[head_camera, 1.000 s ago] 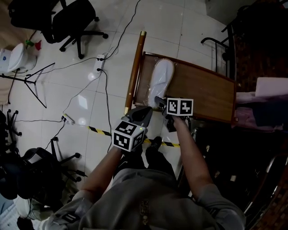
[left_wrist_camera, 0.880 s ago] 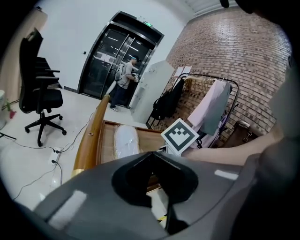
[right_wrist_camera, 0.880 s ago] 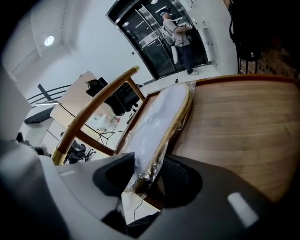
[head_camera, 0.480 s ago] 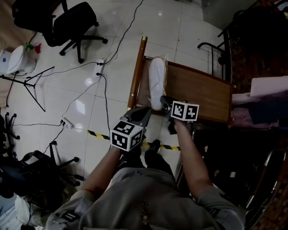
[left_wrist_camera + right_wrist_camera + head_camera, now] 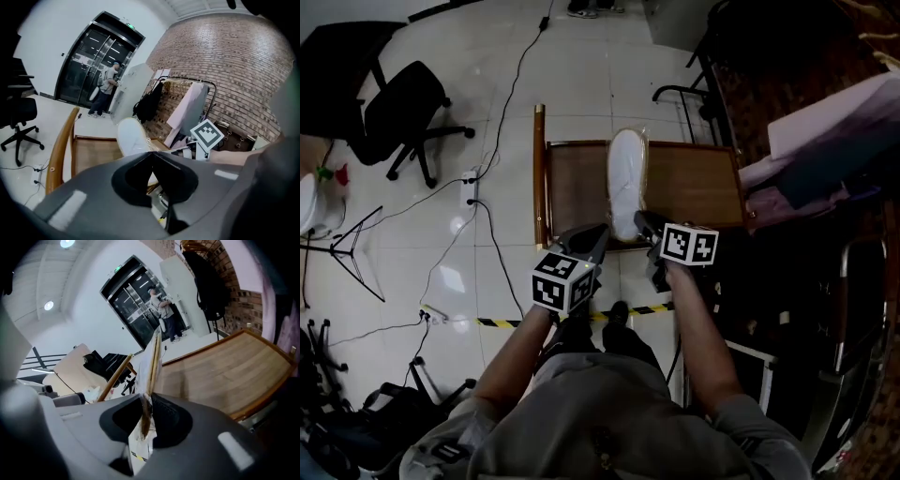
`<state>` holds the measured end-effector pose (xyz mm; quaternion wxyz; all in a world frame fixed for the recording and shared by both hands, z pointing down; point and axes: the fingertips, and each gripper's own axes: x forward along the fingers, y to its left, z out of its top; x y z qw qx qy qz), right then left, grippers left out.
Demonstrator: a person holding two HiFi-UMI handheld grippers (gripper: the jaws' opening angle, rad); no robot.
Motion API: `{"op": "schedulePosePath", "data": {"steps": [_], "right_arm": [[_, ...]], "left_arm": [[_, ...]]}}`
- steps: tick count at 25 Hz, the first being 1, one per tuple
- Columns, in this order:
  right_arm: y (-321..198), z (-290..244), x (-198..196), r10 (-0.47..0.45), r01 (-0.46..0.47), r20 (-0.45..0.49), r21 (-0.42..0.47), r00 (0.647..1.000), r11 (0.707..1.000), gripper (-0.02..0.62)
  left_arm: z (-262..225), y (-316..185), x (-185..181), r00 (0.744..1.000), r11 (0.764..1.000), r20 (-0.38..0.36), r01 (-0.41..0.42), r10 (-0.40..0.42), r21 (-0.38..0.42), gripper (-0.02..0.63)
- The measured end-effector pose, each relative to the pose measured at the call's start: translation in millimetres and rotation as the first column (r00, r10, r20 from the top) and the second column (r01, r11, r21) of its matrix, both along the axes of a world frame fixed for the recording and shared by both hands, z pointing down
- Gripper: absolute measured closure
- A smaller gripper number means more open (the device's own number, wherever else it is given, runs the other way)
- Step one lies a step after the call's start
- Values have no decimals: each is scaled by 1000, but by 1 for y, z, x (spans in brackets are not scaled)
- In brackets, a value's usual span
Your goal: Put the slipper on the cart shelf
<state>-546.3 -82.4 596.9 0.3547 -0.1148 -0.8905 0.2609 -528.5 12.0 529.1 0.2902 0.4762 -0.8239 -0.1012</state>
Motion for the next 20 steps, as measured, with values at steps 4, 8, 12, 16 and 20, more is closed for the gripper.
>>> {"op": "schedulePosePath", "data": {"steps": [4, 8, 12, 16, 20], "right_arm": [[-38, -28, 34, 126, -127, 50, 11, 991, 992, 548], [-73, -52, 77, 221, -224, 103, 19, 970, 974, 546], [-97, -67, 133, 295, -304, 142, 46, 945, 952, 546], [-112, -76, 190, 370, -382, 176, 39, 912, 923, 543], [-118, -82, 249, 417, -432, 201, 36, 887, 901, 543]], "left_arm": [[-13, -44, 17, 989, 989, 23, -145, 144, 28, 598], [-21, -83, 39, 969, 968, 40, -247, 245, 36, 598], [-29, -118, 71, 937, 937, 56, -347, 344, 37, 598], [-33, -144, 112, 904, 905, 64, -425, 423, 27, 598], [-35, -158, 166, 873, 876, 79, -483, 481, 10, 598]]}}
